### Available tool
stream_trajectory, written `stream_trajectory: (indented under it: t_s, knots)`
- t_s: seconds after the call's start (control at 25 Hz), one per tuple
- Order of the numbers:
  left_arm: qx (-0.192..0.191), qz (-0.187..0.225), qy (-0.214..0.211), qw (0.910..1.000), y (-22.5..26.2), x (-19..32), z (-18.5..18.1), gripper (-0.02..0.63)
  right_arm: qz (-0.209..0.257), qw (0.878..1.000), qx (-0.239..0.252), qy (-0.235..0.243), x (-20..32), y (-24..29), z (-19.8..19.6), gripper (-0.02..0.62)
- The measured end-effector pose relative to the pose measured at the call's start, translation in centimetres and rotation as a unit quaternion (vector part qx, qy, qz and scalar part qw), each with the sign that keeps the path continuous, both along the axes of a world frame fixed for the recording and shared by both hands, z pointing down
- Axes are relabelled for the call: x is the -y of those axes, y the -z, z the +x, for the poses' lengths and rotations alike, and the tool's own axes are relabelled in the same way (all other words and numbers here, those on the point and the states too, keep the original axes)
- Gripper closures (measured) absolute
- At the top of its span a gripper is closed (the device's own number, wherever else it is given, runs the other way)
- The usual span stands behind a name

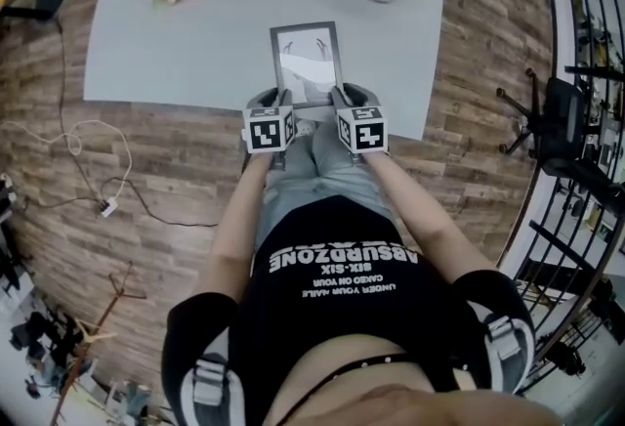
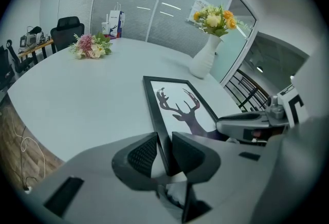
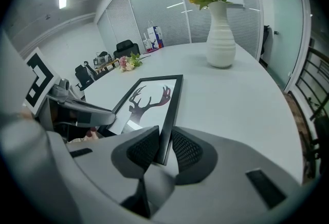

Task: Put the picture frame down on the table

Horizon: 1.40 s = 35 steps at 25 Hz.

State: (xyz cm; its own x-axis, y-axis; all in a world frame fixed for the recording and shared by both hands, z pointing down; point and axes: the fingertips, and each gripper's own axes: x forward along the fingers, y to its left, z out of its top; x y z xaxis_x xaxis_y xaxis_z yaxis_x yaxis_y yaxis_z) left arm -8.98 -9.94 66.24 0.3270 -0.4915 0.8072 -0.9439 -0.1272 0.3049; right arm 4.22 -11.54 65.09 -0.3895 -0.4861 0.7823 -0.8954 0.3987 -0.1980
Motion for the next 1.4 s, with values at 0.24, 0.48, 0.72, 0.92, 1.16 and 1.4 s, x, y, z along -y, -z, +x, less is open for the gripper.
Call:
stream_trajectory:
  t_s: [0.24,0.48,0.72,0.92,1.16,1.4]
  knots:
    - [-0.001,0.010,0.006,0.9999,-0.2,0.0,-0.1,0.508,0.019,1.000,-0.010,0.005,-0.1,0.0,0.0,0.502]
    - [0.002,0.011,0.007,0.9999,-0.4,-0.1,0.0,0.508,0.025,0.999,-0.016,0.016,-0.2,0.0,-0.1,0.502]
    - [-0.002,-0.003,0.015,0.9999,-0.3,-0.1,-0.3,0.508,0.025,0.999,-0.023,0.035,-0.1,0.0,-0.4,0.502]
    - [0.005,0.006,0.009,0.9999,1.1,0.5,-0.6,0.502,0.039,0.998,-0.029,0.046,0.8,1.7,-0.2,0.494]
    - [-0.003,0.082,0.015,0.9965,7.0,2.2,-1.6,0.502,0.107,0.994,0.011,0.022,2.6,7.2,0.2,0.577]
    - [-0.023,0.159,-0.004,0.9870,12.6,1.8,-1.2,0.562,0.153,0.986,0.066,0.020,1.9,12.8,-0.3,0.578]
